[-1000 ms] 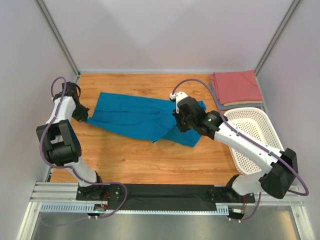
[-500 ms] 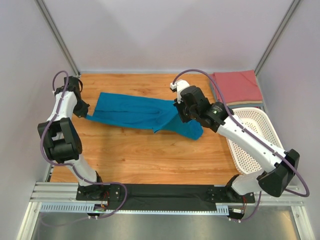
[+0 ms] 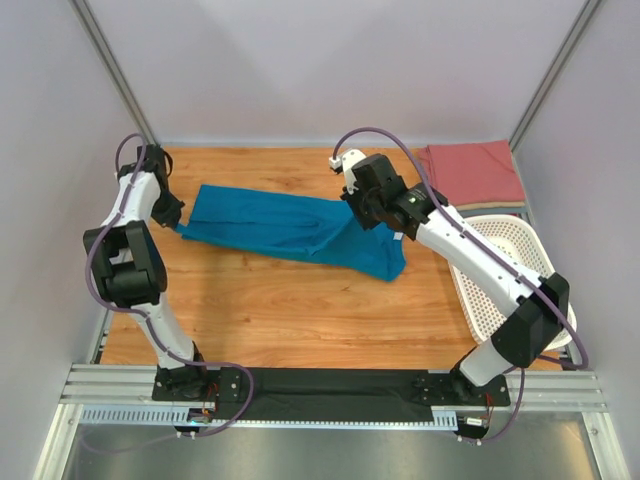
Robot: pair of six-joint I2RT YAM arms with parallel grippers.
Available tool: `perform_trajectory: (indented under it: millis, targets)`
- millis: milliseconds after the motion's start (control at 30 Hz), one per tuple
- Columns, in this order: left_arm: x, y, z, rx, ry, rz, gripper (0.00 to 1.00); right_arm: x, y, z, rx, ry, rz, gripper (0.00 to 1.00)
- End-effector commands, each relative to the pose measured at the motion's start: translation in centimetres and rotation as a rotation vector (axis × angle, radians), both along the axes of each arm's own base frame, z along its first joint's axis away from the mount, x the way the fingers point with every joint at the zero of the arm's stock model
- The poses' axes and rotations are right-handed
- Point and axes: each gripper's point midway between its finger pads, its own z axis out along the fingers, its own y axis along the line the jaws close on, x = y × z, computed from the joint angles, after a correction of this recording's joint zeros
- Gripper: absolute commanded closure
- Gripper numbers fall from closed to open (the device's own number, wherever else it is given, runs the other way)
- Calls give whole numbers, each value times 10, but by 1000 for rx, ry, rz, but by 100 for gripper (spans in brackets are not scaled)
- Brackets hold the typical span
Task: Fold and stack the t-shirts
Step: Fold the tshirt
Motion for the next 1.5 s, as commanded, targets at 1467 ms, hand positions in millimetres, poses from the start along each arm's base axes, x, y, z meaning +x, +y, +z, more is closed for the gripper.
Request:
perform_trajectory:
  millis: [1467]
  targets:
    - [-67,-9,-16,85,166,22,100,-16,-26,-5,150,125,-11,100]
